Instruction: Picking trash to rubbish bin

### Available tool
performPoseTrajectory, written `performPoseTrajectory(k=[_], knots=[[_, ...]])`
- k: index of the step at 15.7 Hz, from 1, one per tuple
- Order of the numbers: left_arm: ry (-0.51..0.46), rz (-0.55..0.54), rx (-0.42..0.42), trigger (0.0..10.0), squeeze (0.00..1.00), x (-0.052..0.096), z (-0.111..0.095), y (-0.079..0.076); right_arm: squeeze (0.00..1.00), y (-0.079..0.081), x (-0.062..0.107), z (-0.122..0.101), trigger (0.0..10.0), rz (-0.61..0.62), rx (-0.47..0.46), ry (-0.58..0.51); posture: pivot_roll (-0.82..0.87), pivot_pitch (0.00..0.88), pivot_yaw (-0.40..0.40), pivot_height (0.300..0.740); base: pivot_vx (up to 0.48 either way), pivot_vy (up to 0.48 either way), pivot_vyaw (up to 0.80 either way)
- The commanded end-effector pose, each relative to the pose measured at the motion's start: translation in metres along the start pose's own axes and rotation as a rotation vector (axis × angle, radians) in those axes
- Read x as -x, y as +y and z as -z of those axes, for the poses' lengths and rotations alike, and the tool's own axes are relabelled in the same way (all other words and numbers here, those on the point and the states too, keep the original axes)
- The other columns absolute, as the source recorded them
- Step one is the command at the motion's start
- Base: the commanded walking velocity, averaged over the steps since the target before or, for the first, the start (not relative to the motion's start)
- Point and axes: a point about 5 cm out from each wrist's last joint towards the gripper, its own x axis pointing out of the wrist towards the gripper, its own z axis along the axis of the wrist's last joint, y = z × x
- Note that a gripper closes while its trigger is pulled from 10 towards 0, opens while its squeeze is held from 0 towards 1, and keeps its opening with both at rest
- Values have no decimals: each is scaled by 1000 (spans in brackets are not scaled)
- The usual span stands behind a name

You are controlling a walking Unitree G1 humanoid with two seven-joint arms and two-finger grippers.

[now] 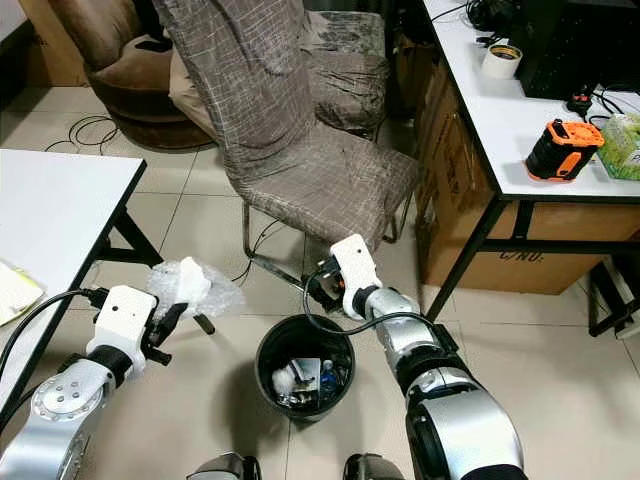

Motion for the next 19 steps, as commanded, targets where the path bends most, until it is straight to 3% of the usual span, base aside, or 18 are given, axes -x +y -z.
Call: performPoseTrajectory(k=[1,2,3,4,5,7,8,9,10,12,15,19], knots=[[6,8,-6,10000,0,-3,0,-4,1000,-3,1,2,10000,26,11,14,72,118,-19,740,0,0,0],[11,20,3,10000,0,-5,1,-7,1000,-4,2,3,10000,42,5,7,60,112,-15,740,0,0,0],[20,50,42,10000,0,-7,3,-15,604,-6,6,9,10000,73,3,-1,46,106,-7,740,0,0,0],[24,68,58,10000,0,-9,3,-20,47,-6,8,13,10000,88,-7,-5,38,104,-2,740,0,0,0],[35,138,96,10000,0,-16,6,-37,0,-5,17,28,10000,121,-32,-17,5,95,13,740,0,0,0],[49,257,116,10000,0,-25,10,-62,0,-1,32,46,10000,147,-59,-27,-22,90,23,740,0,0,0],[99,374,71,10000,0,-38,17,-87,0,8,55,67,10000,159,-59,-9,-60,90,43,740,0,0,0],[119,411,58,10000,0,-50,17,-98,0,16,72,76,10000,153,-58,-2,-82,90,54,740,0,0,0],[116,410,64,10000,0,-55,15,-100,0,18,78,77,10000,147,-59,-3,-89,90,58,740,0,0,0],[85,402,79,10000,0,-81,-4,-106,0,34,109,72,10000,65,-48,-27,-142,97,79,740,0,0,0],[80,358,81,10000,0,-105,-21,-102,0,48,138,60,10000,-28,-38,2,-159,103,71,740,0,0,0],[80,230,35,10000,0,-118,-30,-81,0,53,154,51,10000,-89,-30,36,-156,102,54,740,0,0,0]])
